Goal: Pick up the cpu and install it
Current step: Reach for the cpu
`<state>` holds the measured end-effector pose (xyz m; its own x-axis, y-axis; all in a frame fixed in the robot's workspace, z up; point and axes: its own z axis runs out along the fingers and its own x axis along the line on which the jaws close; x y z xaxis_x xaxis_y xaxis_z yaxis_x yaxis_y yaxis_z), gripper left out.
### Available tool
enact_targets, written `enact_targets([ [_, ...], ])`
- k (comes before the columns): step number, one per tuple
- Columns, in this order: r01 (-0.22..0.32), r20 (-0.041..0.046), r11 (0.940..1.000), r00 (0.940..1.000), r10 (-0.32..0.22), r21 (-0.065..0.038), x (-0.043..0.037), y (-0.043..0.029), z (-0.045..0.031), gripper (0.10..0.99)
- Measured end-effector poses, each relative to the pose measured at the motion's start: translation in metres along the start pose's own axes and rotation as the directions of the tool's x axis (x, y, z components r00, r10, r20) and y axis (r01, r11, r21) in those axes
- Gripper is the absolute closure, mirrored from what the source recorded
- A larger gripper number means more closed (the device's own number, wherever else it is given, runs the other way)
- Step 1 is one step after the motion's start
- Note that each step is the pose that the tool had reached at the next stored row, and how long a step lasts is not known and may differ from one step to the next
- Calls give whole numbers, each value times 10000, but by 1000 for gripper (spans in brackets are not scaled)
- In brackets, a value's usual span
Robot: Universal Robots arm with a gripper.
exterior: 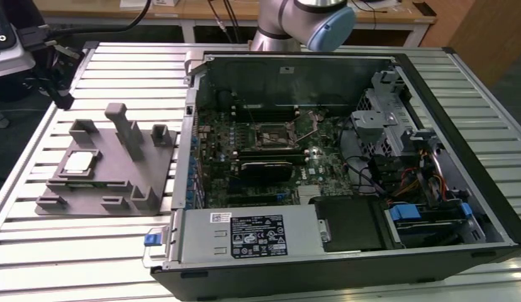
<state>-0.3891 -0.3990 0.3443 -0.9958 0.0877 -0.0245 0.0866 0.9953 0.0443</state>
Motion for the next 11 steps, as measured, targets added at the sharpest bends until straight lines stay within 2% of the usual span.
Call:
enact_targets([
  [11, -8, 0, 10000, 10000, 8, 0, 74, -10, 80, 980],
])
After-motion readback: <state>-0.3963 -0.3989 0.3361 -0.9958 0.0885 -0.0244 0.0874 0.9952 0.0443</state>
